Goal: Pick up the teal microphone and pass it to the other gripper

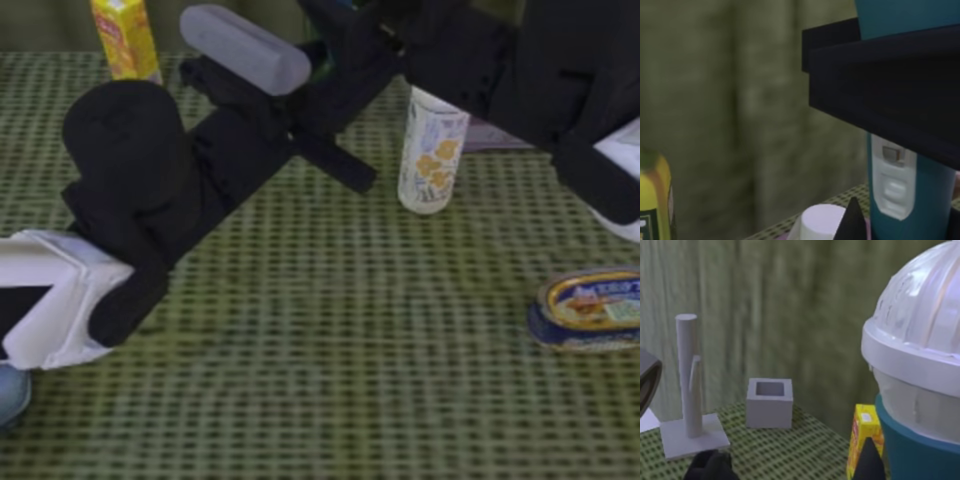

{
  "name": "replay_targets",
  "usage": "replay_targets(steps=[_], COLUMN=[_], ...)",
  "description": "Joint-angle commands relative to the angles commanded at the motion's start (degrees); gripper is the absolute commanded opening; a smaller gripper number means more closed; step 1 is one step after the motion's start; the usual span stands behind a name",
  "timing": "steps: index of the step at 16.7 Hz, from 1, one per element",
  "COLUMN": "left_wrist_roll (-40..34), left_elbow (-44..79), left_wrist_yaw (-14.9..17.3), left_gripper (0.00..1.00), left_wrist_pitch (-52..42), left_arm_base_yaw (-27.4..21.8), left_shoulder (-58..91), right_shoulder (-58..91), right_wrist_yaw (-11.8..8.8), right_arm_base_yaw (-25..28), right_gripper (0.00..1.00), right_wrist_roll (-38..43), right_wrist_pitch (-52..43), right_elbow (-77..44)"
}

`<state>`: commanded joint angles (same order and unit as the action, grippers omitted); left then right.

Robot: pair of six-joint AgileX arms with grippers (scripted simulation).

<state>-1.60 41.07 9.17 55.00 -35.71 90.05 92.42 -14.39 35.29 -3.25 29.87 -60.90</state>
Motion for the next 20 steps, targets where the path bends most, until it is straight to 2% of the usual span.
replay_targets(steps=[6, 19, 20], left_wrist_roll=[0.0, 0.0, 0.0], left_elbow=[0.0, 0.0, 0.0], left_wrist_yaw=[0.0, 0.0, 0.0], left_gripper=[0.0, 0.98, 1.0], left_wrist_pitch=[0.0, 0.0, 0.0], left_arm_base_yaw=[0.0, 0.0, 0.0], left_shoulder=[0.0, 0.0, 0.0], right_shoulder=[0.0, 0.0, 0.0], right_wrist_yaw=[0.0, 0.0, 0.0], right_arm_base_yaw=[0.0, 0.0, 0.0], right_gripper=[0.0, 0.0, 0.0], right_wrist_roll=[0.0, 0.0, 0.0], right_wrist_pitch=[0.0, 0.0, 0.0], right_elbow=[0.0, 0.0, 0.0])
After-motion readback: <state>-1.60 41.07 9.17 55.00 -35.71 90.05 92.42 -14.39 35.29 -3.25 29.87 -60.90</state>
